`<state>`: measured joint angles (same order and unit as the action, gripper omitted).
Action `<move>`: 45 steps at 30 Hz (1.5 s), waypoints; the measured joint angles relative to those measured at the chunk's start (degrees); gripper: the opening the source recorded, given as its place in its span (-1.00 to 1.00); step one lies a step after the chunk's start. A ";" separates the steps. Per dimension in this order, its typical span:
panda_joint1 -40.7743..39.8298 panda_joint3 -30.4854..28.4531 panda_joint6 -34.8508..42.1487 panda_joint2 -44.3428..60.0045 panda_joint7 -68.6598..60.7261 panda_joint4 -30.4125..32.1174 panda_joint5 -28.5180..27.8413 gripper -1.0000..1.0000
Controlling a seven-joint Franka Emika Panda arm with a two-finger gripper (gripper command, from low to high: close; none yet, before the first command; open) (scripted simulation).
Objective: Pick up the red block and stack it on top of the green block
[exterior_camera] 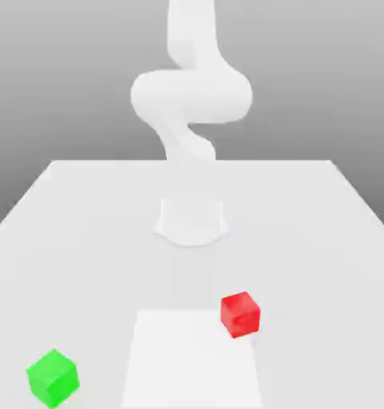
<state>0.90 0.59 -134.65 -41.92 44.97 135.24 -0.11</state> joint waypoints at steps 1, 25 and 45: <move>0.44 0.26 -1.37 1.94 -0.45 1.64 -0.03 0.00; 10.46 1.14 -39.52 53.02 -6.69 27.82 -2.79 -1.00; -0.22 -2.15 -21.33 43.05 -1.07 19.64 2.40 -1.00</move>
<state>0.68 -1.56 -155.98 1.13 43.90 154.88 2.29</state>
